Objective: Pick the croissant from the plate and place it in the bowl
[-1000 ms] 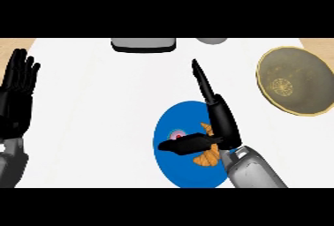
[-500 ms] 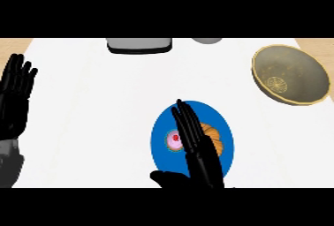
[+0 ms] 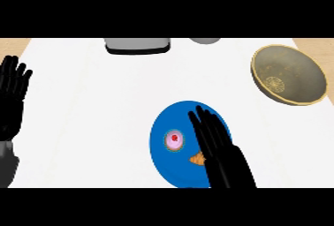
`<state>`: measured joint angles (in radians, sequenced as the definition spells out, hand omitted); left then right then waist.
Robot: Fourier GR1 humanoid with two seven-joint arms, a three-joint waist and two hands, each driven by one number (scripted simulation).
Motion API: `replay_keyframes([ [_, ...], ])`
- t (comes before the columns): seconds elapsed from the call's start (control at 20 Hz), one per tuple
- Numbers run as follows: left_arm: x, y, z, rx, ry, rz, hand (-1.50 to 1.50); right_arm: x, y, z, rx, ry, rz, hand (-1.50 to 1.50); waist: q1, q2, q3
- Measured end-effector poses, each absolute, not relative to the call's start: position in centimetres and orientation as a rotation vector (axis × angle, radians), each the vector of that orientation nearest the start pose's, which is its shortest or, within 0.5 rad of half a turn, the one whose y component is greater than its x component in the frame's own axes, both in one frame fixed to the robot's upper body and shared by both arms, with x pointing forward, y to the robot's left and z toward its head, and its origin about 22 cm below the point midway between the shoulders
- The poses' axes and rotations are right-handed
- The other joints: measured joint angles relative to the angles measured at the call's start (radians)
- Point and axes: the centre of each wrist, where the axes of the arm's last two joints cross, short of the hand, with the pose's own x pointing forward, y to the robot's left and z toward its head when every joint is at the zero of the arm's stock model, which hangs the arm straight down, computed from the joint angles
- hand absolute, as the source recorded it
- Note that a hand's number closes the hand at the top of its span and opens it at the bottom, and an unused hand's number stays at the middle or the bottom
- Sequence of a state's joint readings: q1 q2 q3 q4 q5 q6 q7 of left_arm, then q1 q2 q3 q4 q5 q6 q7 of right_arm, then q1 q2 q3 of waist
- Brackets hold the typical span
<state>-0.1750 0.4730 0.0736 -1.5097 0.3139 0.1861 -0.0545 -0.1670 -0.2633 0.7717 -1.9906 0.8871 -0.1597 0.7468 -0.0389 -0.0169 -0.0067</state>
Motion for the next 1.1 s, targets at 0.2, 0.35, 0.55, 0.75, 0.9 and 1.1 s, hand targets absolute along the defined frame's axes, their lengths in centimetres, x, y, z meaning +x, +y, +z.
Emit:
replay_keyframes([
  [0.2,28.5,33.4,7.9,0.274,-1.773,0.049,0.00,16.5,-10.6,12.4,-0.686,-1.432,1.015,-1.50,0.011,0.007,0.001],
  [0.35,28.8,33.0,8.1,0.265,-1.777,0.044,0.00,15.8,-11.0,14.1,-0.673,-1.350,1.107,-1.50,0.021,0.010,0.002],
  [0.55,29.0,32.9,7.9,0.256,-1.783,0.043,0.00,15.2,-11.7,15.6,-0.628,-1.313,1.154,-1.50,0.027,0.013,0.003],
  [0.75,29.4,32.9,8.4,0.248,-1.789,0.037,0.00,15.6,-12.3,15.6,-0.629,-1.269,1.172,-1.50,0.032,0.015,0.005],
  [0.9,29.2,32.8,8.5,0.248,-1.786,0.029,0.00,16.5,-12.3,15.0,-0.628,-1.235,1.187,-1.50,0.037,0.016,0.005],
  [1.1,29.3,32.7,8.6,0.243,-1.789,0.033,0.00,17.5,-12.2,14.5,-0.627,-1.196,1.192,-1.50,0.039,0.016,0.006],
])
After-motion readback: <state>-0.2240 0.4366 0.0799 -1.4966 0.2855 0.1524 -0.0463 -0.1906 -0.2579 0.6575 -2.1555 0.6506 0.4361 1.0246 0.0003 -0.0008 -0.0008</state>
